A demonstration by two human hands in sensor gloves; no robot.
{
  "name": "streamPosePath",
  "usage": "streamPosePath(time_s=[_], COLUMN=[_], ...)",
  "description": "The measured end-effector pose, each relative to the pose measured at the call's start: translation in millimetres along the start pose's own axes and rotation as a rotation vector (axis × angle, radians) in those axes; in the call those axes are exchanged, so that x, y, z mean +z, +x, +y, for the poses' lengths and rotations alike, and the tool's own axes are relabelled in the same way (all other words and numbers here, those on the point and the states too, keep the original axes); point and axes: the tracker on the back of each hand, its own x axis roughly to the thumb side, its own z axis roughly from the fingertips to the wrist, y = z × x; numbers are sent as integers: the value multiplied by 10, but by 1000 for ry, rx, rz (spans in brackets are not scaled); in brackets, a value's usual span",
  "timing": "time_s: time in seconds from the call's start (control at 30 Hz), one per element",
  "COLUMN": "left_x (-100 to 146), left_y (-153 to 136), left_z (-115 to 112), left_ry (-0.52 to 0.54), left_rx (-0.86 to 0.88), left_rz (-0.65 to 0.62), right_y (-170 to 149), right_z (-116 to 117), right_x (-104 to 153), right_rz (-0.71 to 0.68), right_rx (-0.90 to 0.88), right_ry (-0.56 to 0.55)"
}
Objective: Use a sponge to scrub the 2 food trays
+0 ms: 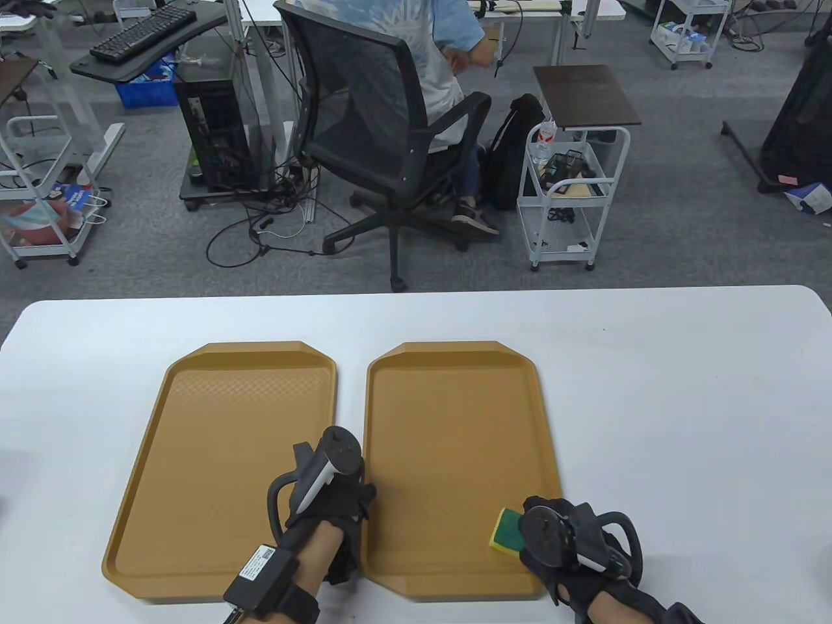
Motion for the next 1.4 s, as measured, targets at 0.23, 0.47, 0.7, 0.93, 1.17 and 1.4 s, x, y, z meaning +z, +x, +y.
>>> streamPosePath(time_s=[0.23,0.47,0.7,0.93,1.17,1.4], left_x=[-34,-52,-57,-62,-66,-71], left_y=[-32,-41,-52,-59,-69,-74], left_z=[0,-9,-12,-15,-19,-19], left_ry=[-35,-38,-52,-53,-56,-61], left_rx=[39,48,64,67,76,81], left_rz=[-1,-9,-10,-10,-11,-12], right_y=[-73,-136,-279,-357,-443,-533], right_z=[10,-47,-100,-130,-150,-178], right_x=[-49,-403,-950,-1453,-1856,-2115], right_rz=[20,94,253,426,561,656], right_rx=[47,47,-32,-101,-178,-242], right_ry=[5,-14,-29,-60,-92,-121])
